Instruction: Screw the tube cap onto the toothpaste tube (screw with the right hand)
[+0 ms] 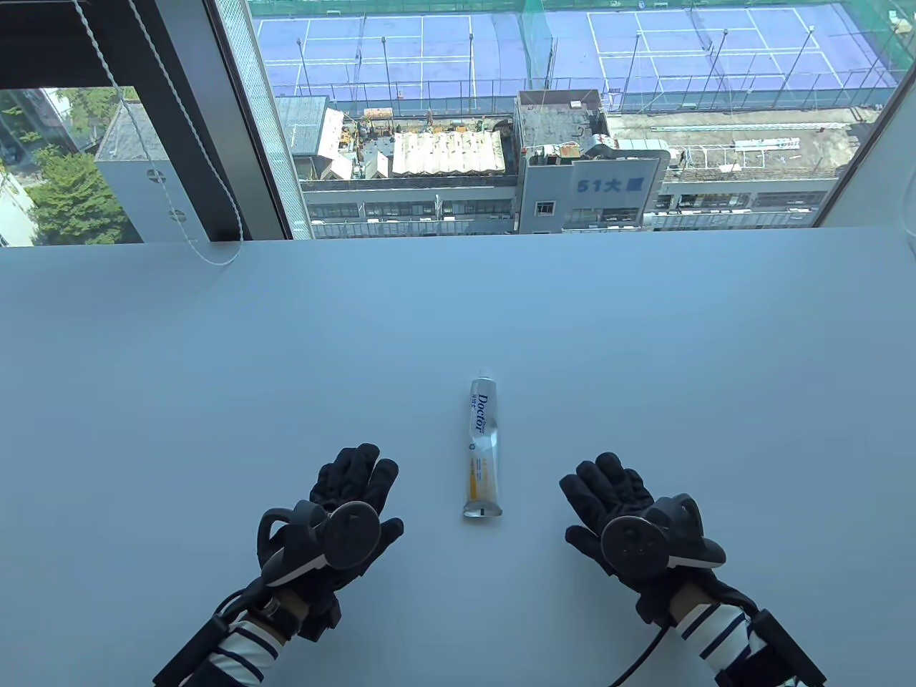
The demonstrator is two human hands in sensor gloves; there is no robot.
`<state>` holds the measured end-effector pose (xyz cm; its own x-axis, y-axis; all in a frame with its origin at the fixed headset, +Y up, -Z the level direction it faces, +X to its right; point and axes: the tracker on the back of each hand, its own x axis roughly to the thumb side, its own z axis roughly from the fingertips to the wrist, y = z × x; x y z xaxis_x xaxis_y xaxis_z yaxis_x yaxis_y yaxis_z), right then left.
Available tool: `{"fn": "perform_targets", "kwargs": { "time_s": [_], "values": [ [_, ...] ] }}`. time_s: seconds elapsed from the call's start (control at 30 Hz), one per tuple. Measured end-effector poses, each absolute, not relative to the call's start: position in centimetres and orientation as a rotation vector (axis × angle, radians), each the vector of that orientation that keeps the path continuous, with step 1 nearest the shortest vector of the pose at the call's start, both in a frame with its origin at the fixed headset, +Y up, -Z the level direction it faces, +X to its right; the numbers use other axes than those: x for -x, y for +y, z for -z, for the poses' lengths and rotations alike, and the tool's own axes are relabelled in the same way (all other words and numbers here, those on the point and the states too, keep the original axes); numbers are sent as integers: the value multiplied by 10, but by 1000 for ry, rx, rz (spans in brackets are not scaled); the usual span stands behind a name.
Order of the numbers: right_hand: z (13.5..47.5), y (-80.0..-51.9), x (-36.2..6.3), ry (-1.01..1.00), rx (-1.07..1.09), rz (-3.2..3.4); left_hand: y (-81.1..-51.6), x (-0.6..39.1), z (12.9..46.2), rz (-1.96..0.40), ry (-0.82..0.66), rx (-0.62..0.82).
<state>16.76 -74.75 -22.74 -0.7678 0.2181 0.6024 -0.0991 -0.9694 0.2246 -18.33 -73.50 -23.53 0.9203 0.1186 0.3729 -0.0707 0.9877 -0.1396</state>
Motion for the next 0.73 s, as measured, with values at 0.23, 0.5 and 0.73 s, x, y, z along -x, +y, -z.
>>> {"fn": "perform_targets", "kwargs": {
  "time_s": [0.23,0.5,0.73],
  "values": [
    [226,-760,-161,514,-1029,-2834,-754,187,238,-11,-395,192],
    [228,-765,-163,513,-1007,-2816,-757,187,238,35,-412,202],
    [228,-764,-164,512,-991,-2825,-757,187,238,40,-404,189]
  ]
}}
